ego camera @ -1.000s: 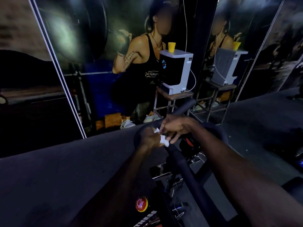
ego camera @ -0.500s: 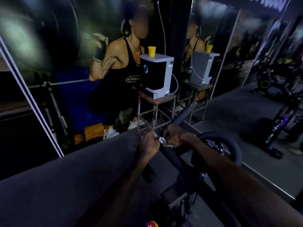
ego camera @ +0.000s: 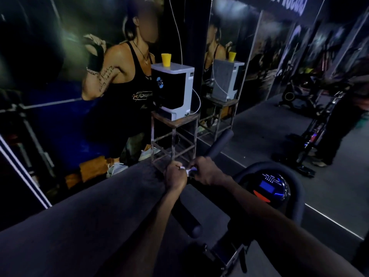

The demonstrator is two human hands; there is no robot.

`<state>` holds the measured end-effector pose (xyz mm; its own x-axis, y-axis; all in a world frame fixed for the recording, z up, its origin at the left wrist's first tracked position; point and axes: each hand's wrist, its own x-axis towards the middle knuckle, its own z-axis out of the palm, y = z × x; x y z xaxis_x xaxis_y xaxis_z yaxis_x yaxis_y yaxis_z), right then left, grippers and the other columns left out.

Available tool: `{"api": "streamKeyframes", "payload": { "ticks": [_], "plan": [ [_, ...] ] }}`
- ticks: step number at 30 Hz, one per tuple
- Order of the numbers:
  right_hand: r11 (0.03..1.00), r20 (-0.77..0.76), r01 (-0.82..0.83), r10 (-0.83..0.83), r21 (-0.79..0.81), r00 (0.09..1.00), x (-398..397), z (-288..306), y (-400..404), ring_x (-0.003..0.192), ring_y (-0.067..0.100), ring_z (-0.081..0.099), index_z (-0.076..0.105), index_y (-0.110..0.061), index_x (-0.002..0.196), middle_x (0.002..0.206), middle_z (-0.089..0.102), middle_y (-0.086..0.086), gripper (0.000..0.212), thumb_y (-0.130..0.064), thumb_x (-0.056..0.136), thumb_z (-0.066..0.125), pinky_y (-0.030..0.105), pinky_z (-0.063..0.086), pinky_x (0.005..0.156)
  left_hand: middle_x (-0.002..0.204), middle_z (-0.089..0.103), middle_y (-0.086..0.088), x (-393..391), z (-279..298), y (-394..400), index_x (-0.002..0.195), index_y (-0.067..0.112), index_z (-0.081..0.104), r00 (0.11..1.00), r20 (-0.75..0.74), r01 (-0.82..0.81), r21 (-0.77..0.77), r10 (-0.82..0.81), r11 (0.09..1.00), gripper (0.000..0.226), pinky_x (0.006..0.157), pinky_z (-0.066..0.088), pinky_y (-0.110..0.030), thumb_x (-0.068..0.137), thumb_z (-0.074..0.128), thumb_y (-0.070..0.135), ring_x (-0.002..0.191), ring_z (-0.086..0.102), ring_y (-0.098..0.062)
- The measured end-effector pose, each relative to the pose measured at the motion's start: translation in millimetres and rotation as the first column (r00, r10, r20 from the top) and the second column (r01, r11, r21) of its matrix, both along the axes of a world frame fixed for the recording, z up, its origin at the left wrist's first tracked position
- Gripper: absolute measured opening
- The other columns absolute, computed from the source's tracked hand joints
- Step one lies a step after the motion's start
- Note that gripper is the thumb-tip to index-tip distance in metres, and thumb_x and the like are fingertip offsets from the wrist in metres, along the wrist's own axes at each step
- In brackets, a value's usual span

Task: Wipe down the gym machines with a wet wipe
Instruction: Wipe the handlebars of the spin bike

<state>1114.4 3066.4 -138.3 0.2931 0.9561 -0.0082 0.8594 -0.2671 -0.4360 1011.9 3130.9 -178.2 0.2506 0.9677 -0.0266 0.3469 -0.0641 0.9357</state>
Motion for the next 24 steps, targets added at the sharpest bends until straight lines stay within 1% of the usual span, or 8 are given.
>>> {"api": "streamKeyframes", "payload": {
  "ticks": [3,5,9,14,17,19,22,24],
  "plan": [
    [0.999,0.073,0.054,-0.054,-0.001,0.996,17,-3,12,0.100,0.036,0.064,0.074,-0.010,0.102,0.105,0.069,0.021,0.036,-0.041,0.088,0.066,0.037,0.052,0.084,0.106,0.069,-0.015,3,-1,5,0.082,0.012,0.063,1.000,0.009,-0.028,-0.027,0.029,0.999,0.014,0.088,0.048,-0.036,0.086,0.057,-0.001,0.104,0.062,-0.031],
    [0.996,0.117,0.091,-0.093,0.018,0.989,20,3,13,0.103,0.034,0.064,0.073,-0.007,0.108,0.110,0.069,0.020,0.033,-0.034,0.089,0.069,0.036,0.052,0.086,0.107,0.069,-0.015,6,-5,10,0.086,0.011,0.064,1.000,-0.001,-0.022,-0.034,0.022,0.999,0.017,0.089,0.049,-0.037,0.085,0.054,-0.002,0.105,0.062,-0.033],
    [0.992,0.178,-0.076,0.093,-0.102,0.980,16,5,14,0.116,0.035,0.058,0.072,-0.009,0.116,0.121,0.067,0.015,0.031,-0.012,0.086,0.064,0.036,0.048,0.097,0.107,0.069,-0.016,13,-10,19,0.094,0.005,0.067,1.000,-0.027,-0.012,-0.041,0.011,0.999,0.012,0.087,0.048,-0.036,0.085,0.060,0.002,0.106,0.061,-0.032],
    [0.998,0.279,0.061,-0.050,-0.030,0.959,43,28,24,0.115,0.040,0.055,0.063,0.005,0.113,0.121,0.061,0.025,0.028,-0.017,0.097,0.056,0.041,0.045,0.092,0.109,0.068,-0.013,26,-12,24,0.096,0.007,0.068,0.995,-0.100,0.024,-0.052,-0.029,0.998,0.018,0.076,0.039,-0.027,0.091,0.051,0.009,0.108,0.060,-0.033],
    [0.994,0.272,-0.030,0.059,-0.109,0.961,34,21,24,0.116,0.037,0.055,0.066,0.002,0.117,0.121,0.062,0.022,0.029,-0.015,0.094,0.061,0.042,0.048,0.096,0.103,0.068,-0.014,34,-9,22,0.081,0.013,0.064,0.986,-0.158,0.052,-0.038,-0.057,0.998,0.014,0.073,0.045,-0.030,0.090,0.053,0.013,0.101,0.064,-0.034],
    [0.984,0.276,-0.079,0.121,-0.160,0.953,30,13,23,0.117,0.037,0.054,0.066,-0.002,0.118,0.122,0.061,0.020,0.030,-0.014,0.091,0.060,0.040,0.048,0.096,0.105,0.068,-0.015,38,-7,20,0.080,0.014,0.063,0.974,-0.210,0.081,-0.016,-0.082,0.997,0.013,0.074,0.048,-0.034,0.090,0.055,0.016,0.102,0.063,-0.036],
    [0.997,0.314,0.030,-0.005,-0.074,0.949,50,31,33,0.115,0.040,0.057,0.062,0.003,0.116,0.121,0.061,0.026,0.030,-0.019,0.096,0.056,0.042,0.046,0.094,0.121,0.063,-0.017,42,-7,19,0.100,0.014,0.068,0.957,-0.270,0.104,-0.014,-0.104,0.994,0.021,0.086,0.048,-0.036,0.090,0.050,0.010,0.113,0.058,-0.039],
    [0.995,0.355,0.100,-0.101,0.019,0.929,67,42,35,0.112,0.043,0.059,0.062,0.006,0.112,0.117,0.062,0.030,0.029,-0.019,0.097,0.056,0.044,0.047,0.093,0.122,0.063,-0.017,45,-6,19,0.103,0.015,0.069,0.951,-0.290,0.121,0.017,-0.111,0.992,0.026,0.087,0.048,-0.036,0.088,0.049,0.007,0.114,0.058,-0.039]
  ]
}}
